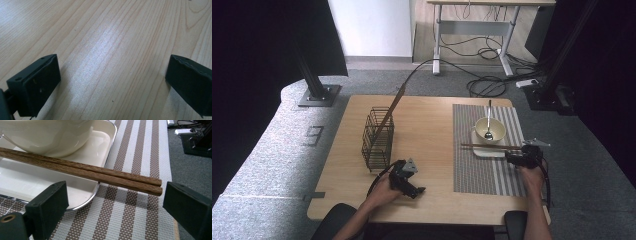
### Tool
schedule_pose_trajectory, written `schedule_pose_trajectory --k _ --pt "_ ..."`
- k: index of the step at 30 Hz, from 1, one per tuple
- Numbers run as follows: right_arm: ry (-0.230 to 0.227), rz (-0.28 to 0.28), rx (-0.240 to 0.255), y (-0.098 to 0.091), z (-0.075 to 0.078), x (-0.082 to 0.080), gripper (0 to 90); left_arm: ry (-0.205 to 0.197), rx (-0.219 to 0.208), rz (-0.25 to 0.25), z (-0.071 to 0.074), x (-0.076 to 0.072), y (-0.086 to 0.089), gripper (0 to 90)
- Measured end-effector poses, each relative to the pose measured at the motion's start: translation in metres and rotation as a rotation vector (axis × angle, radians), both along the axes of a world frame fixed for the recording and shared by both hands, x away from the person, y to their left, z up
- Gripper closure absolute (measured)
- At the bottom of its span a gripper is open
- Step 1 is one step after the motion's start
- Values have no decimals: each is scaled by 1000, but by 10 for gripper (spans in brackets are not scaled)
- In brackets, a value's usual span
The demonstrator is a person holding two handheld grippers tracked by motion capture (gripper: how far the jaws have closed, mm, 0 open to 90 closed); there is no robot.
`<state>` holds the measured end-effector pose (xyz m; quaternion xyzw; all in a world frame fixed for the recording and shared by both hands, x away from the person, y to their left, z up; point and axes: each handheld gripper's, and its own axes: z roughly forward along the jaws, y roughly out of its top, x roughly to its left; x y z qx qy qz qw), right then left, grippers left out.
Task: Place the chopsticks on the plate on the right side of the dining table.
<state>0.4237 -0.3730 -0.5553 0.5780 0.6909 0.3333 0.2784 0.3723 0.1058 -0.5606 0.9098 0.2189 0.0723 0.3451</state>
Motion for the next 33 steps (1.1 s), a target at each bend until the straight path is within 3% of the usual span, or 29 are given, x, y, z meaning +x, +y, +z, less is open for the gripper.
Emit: schedule_pose_trajectory --k 20,30,33 --pt "0 3 -4 1 0 0 96 0 0 0 0 0 0 0" --pt "8 12 -42 -1 9 -8 0 0 0 0 0 0 0 0" --pt "4 24 -22 -2 13 -13 0 0 0 0 0 0 0 0"
